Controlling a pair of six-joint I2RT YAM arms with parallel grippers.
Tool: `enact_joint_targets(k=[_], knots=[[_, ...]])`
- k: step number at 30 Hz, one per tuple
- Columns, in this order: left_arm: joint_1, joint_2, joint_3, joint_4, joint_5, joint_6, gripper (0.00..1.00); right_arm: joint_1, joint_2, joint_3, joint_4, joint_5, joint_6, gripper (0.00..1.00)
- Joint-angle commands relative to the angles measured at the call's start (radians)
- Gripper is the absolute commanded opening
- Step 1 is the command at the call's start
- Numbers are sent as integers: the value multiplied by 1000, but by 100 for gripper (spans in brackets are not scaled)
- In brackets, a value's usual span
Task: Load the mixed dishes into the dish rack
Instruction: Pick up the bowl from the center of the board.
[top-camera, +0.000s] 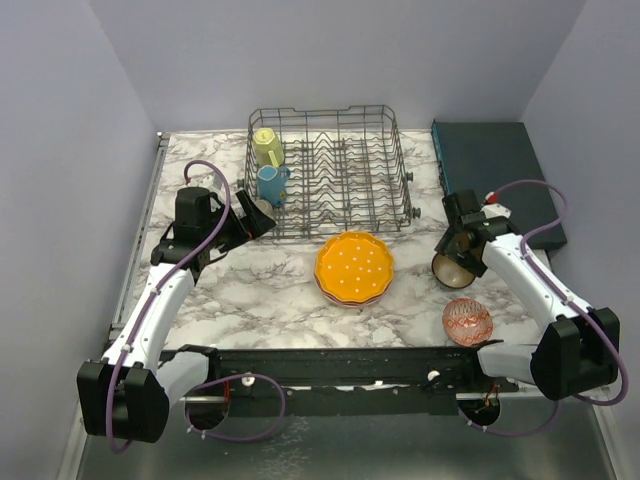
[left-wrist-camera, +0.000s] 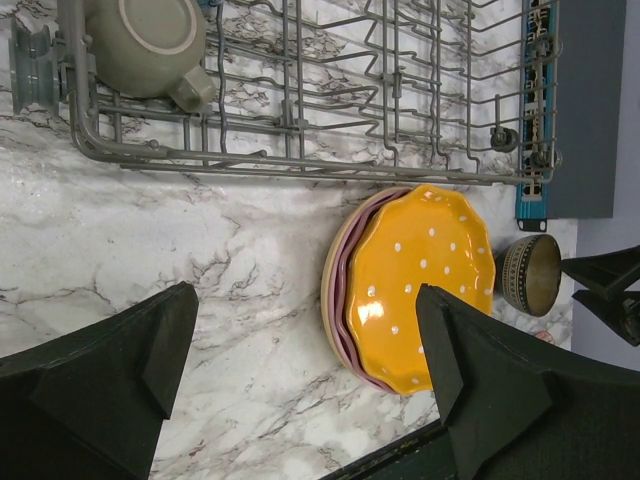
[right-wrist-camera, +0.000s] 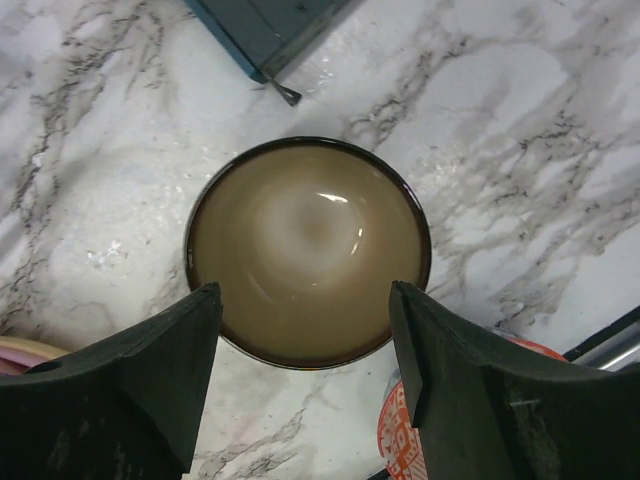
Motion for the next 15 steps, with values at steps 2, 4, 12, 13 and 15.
enact_joint_targets(k=[2,4,12,13,15], knots=[[-10,-12,4,-5,1,15,99,-5,-32,-37,-56,77,95,77],[-13,-14,5,-7,-3,16,99,-11,-18,-45,-63,81,113,77],[-23,-15,9,-17,-17,24,99,-33,-5,-67,-89,96,149,76],[-24,-15,8,-16,-19,24,99,-33,-6,-67,-92,98,151,76],[-24,-18,10,-17,-22,24,99,-33,-8,-73,-102,101,157,75]])
